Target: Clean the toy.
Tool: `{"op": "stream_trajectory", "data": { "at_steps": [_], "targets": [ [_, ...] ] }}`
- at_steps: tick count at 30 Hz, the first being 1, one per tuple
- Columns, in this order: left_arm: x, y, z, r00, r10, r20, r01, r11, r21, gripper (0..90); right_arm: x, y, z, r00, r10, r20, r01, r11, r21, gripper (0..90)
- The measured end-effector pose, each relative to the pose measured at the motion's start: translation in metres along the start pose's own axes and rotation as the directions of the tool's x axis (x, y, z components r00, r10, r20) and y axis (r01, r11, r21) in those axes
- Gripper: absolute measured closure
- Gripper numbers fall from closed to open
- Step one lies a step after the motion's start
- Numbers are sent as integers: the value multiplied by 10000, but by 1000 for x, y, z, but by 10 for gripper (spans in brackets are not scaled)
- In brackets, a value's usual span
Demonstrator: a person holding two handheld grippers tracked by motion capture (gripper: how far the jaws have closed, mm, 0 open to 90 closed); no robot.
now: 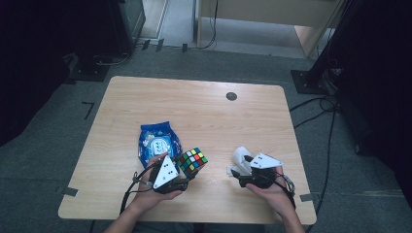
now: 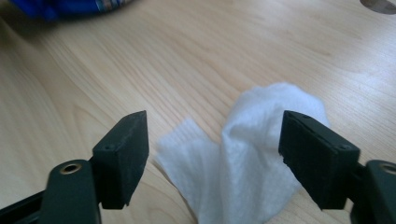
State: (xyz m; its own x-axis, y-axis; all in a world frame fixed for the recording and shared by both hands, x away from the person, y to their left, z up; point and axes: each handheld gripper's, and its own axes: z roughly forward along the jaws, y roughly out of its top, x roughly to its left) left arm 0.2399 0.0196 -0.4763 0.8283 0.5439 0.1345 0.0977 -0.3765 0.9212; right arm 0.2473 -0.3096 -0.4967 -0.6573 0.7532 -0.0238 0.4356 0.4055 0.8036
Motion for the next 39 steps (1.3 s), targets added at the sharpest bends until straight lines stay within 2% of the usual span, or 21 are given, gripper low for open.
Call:
{"op": "stream_trajectory", "data": {
  "at_steps": [3, 7, 9, 12, 14, 17, 19, 21, 23, 26, 28, 30, 32, 36, 39],
  "targets": [
    [-1, 0, 0, 10000, 42, 64, -43, 10000, 21, 339, 2, -4, 9, 9968, -663, 446, 648, 9973, 341, 241],
    [-2, 0, 1, 9999, 51, 134, -51, 10000, 50, 339, -3, -5, 12, 9971, -319, 692, 292, 9988, 389, 309],
    [-2, -1, 1, 9998, 38, 178, -39, 10000, 85, 339, -5, -7, 13, 9964, -249, 807, 206, 9984, 530, 402],
    [-3, -1, 2, 9997, 50, 228, -52, 9999, 102, 339, -7, -12, 12, 9978, -241, 615, 193, 9968, 771, 451],
    [-3, -1, 2, 9997, 41, 243, -43, 9999, 93, 339, -8, -15, 12, 9975, -266, 657, 201, 9950, 979, 513],
    [-2, -1, 2, 9997, 29, 244, -31, 10000, 74, 339, -10, -16, 10, 9960, -270, 851, 181, 9945, 1032, 724],
    [-2, 0, 1, 9997, 28, 243, -30, 10000, 66, 339, -10, -14, 9, 9954, -88, 953, -12, 9946, 1042, 815],
    [-3, 0, 1, 9997, 16, 247, -18, 10000, 58, 339, -10, -10, 6, 9952, 7, 977, -79, 9973, 728, 850],
    [-3, -1, 2, 9996, -4, 287, 2, 10000, 67, 339, -8, -4, 0, 9955, 304, 901, -318, 9994, 140, 860],
    [-4, 0, 3, 9993, -37, 377, 35, 10000, 45, 339, 0, 10, -11, 9947, 722, 733, -658, 9941, -856, 863],
    [-6, 0, 5, 9991, -40, 428, 36, 10000, 82, 339, 13, 24, -20, 9960, 745, 498, -660, 9856, -1555, 862],
    [-8, 0, 6, 9988, -16, 495, 12, 10000, 93, 339, 26, 35, -27, 9977, 679, 77, -646, 9746, -2145, 861],
    [-10, 1, 7, 9982, -38, 599, 33, 10000, 83, 339, 42, 48, -33, 9950, 720, -693, -888, 9552, -2824, 860],
    [-17, 3, 9, 9965, 2, 840, -3, 10000, 13, 340, 70, 65, -36, 9900, 332, -1369, -781, 9384, -3367, 858],
    [-24, 5, 11, 9948, 93, 1015, -91, 10000, -29, 339, 86, 71, -33, 9831, 39, -1830, -700, 9317, -3563, 851]
  ]
}}
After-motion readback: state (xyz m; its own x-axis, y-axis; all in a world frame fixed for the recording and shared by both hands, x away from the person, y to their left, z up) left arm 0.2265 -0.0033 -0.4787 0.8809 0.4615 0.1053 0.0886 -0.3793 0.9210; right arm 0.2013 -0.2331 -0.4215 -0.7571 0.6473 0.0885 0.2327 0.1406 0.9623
